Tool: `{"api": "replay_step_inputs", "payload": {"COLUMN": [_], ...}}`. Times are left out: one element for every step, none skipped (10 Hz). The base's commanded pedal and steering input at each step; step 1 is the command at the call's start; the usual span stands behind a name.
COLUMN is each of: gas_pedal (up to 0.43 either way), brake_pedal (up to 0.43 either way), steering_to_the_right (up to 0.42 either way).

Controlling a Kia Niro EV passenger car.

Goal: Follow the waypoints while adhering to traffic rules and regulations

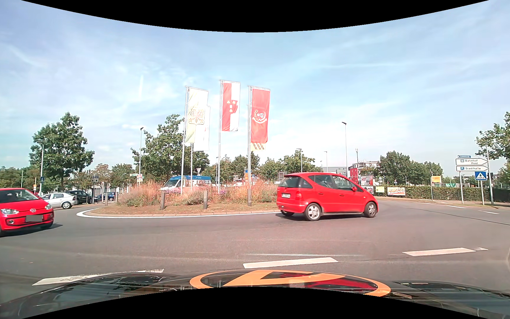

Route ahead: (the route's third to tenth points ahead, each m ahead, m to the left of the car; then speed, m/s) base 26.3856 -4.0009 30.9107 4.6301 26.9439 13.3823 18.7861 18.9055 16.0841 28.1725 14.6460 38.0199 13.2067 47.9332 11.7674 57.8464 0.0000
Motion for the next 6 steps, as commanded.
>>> {"api": "replay_step_inputs", "payload": {"gas_pedal": [0.000,0.000,0.000,0.000,0.000,0.000], "brake_pedal": [0.165,0.171,0.165,0.165,0.165,0.171], "steering_to_the_right": [0.028,0.028,0.028,0.028,0.028,0.029]}}
